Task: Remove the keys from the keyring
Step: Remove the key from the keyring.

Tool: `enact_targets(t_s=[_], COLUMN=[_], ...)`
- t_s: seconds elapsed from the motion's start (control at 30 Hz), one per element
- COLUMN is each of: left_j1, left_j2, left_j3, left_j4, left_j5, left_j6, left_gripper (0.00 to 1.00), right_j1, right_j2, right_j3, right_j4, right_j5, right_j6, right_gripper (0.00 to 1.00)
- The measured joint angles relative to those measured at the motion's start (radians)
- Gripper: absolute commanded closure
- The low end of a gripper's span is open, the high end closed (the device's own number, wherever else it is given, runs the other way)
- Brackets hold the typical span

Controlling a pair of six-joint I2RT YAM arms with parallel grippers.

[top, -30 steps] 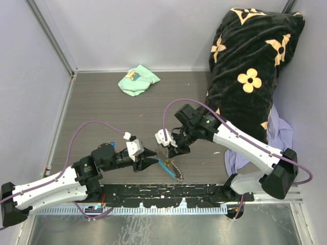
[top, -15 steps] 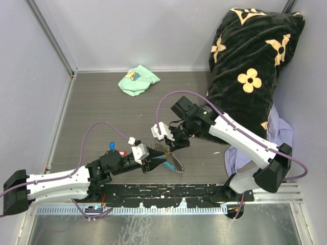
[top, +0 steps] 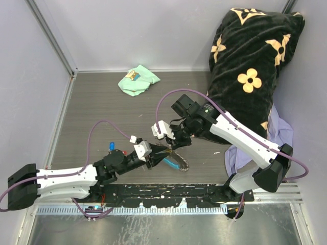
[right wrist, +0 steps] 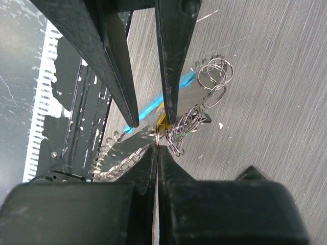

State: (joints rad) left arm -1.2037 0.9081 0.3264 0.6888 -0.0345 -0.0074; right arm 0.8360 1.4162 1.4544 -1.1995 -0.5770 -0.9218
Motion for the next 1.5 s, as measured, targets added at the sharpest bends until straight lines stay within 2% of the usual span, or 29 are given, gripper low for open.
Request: enact_targets(t_s=[0.33,1.33,1.4,1.43,1.5], left_j1=[-0.003,-0.005,-0.005,-0.005,-0.005], left_j2=[0.072,0.103,0.103,0.103,0.103], left_j3=[0.0,0.018,0.018,0.018,0.018], left_j4=[0.057,0.077,0.078,0.078,0.079], left_j5=[-0.019,-0.023,-0.023,-0.024,-0.029], left_j6=[-0.005,-0.029,-0.029,-0.029,-0.028], left_gripper=[0.77,0.83,0.9,0.97,1.0], right_j1=[-0.002,-0.003,-0.003,-0.003,-0.003], right_j2=[0.0,0.0,0.0,0.0,0.0], right_j3=[0.0,0.0,0.0,0.0,0.0], right_j4=[-0.001,-0.001,-0.001,-0.001,-0.003], right_j5=[0.001,0.0,-0.001,-0.002,-0.005], right_j6=[0.0,0.003,0.003,0.003,0.003], right_gripper=[0.99,0.99,0.99,0.99,0.98])
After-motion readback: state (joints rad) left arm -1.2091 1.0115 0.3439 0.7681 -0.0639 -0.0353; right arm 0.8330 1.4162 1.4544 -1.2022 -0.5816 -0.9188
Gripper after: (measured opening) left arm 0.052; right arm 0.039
